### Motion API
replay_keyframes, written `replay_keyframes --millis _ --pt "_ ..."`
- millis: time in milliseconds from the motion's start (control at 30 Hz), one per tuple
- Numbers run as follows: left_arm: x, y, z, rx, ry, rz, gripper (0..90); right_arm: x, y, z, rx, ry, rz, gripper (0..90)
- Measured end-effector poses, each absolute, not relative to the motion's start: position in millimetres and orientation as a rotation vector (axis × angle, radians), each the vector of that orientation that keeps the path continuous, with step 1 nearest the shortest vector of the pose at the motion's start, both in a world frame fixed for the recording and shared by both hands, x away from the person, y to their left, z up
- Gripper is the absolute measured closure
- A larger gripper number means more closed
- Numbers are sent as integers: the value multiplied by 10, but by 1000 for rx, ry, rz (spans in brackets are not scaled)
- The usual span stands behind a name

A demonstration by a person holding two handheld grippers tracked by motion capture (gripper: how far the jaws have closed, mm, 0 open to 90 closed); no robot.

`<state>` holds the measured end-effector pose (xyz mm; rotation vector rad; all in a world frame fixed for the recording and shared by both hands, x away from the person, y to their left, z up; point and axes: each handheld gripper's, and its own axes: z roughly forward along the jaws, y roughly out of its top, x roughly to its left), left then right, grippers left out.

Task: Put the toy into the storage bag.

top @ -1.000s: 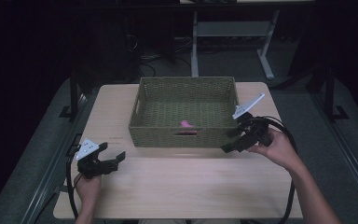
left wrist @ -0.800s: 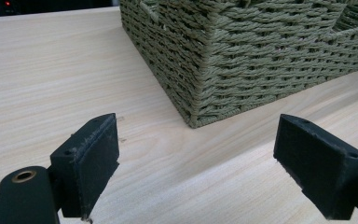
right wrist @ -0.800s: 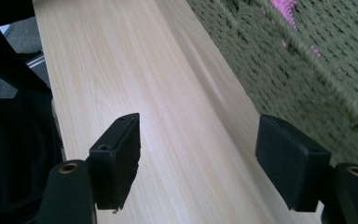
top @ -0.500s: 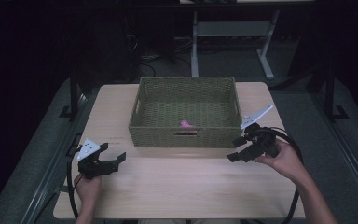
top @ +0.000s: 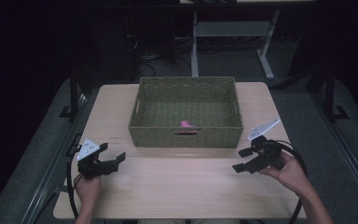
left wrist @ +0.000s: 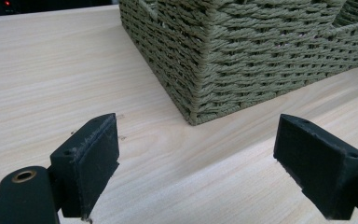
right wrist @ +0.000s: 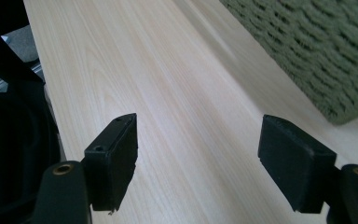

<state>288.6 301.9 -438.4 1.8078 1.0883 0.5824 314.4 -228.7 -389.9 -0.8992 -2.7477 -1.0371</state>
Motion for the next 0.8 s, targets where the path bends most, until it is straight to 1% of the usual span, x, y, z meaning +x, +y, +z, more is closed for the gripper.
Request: replay_keyframes --millis 267,600,800 --pt "2882 3008 -4383 1810 1085 582 136 3049 -2427 -3956 -952 -2733 -1062 271" --pt "2880 3001 -4387 1816 1080 586 136 2870 -2638 -4116 -1040 -2699 -1084 264" --pt "2875 3002 -4386 1818 1079 585 136 2785 -2693 -4145 -1066 -2699 -1094 260"
